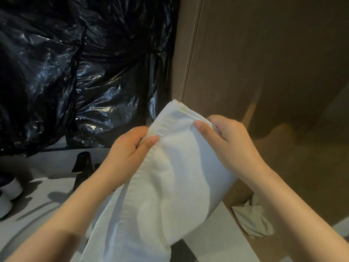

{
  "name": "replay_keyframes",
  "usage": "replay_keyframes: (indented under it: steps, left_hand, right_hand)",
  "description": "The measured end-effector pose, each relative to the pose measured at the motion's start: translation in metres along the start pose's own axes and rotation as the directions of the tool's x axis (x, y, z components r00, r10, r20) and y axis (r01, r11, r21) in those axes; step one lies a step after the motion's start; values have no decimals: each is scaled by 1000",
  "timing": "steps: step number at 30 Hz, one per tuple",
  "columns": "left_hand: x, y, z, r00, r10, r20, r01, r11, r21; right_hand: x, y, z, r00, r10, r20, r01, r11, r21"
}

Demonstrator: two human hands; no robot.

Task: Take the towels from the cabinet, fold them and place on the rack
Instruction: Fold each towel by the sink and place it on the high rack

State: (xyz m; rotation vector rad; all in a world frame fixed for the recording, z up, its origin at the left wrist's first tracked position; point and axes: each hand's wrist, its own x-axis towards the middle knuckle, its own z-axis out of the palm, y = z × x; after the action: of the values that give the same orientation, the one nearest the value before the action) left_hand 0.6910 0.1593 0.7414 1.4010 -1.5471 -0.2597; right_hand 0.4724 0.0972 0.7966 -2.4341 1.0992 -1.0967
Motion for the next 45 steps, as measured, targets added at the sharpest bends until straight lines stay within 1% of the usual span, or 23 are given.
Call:
replay_keyframes:
  steps: [4, 7, 9, 12, 14, 16, 18, 20, 22, 24, 27, 29, 30, 32, 35, 38, 40, 42, 45]
  left_hand:
    - [-5, -18, -19, 1000, -6, 6, 6, 998, 63]
    - [-4, -23, -34, 999, -15, -41, 19, 995, 96]
    - [-3, -23, -39, 997, -38, -61, 46, 991, 128]
    - [3, -17, -27, 997, -77, -22, 80, 980, 182]
    - [10, -13, 2, 992, -110, 69, 93, 973, 210]
    - [15, -17, 50, 971, -159, 180, 117, 967, 224]
    - [15, -25, 111, 933, -204, 297, 135, 963, 235]
    - [10, -35, 177, 876, -253, 411, 164, 957, 241]
    - [6, -42, 239, 798, -318, 511, 201, 941, 271]
    - [7, -46, 293, 735, -356, 577, 192, 926, 326]
    - [8, -48, 356, 657, -384, 648, 117, 902, 416]
    - [5, -47, 387, 602, -404, 689, 104, 895, 434]
    - [1, -47, 400, 587, -399, 704, 94, 898, 430]
    - [-7, -44, 424, 584, -366, 725, 60, 910, 411]
    - [-16, -34, 454, 603, -335, 724, 33, 917, 398]
    - [-23, -28, 472, 617, -283, 734, -19, 927, 374]
    - [-25, -28, 475, 613, -258, 747, -40, 934, 356]
    - [-28, -30, 471, 619, -254, 743, -54, 930, 363]
    - [-32, -32, 456, 653, -252, 714, -50, 927, 373]
  right_hand:
    - [8, 3, 29, 999, 10, 45, -14, 995, 95]
    - [20, -1, 43, 996, -27, 81, 13, 986, 169]
    - [26, 0, 47, 993, -30, 114, 3, 972, 234]
    - [19, 19, 46, 982, 56, 181, -110, 947, 303]
    - [4, 51, 41, 959, 185, 215, -246, 921, 302]
    - [-23, 92, 37, 905, 329, 268, -399, 876, 272]
    - [-59, 138, 36, 835, 460, 300, -537, 800, 267]
    - [-98, 185, 36, 748, 600, 284, -662, 710, 242]
    - [-132, 225, 37, 652, 710, 267, -758, 623, 194]
    - [-159, 261, 36, 577, 776, 257, -817, 554, 159]
    - [-189, 302, 33, 485, 844, 230, -874, 473, 106]
    - [-207, 324, 30, 432, 874, 222, -901, 431, 57]
    - [-215, 333, 28, 409, 886, 220, -910, 413, 26]
    - [-230, 352, 22, 373, 902, 215, -923, 385, -15]
    - [-246, 379, 10, 331, 928, 168, -937, 345, -61]
    - [-254, 400, -5, 307, 944, 122, -943, 319, -99]
    - [-256, 411, -13, 306, 946, 109, -944, 316, -95]
    - [-256, 417, -15, 305, 943, 132, -941, 320, -112]
    - [-253, 416, -8, 270, 947, 172, -940, 298, -167]
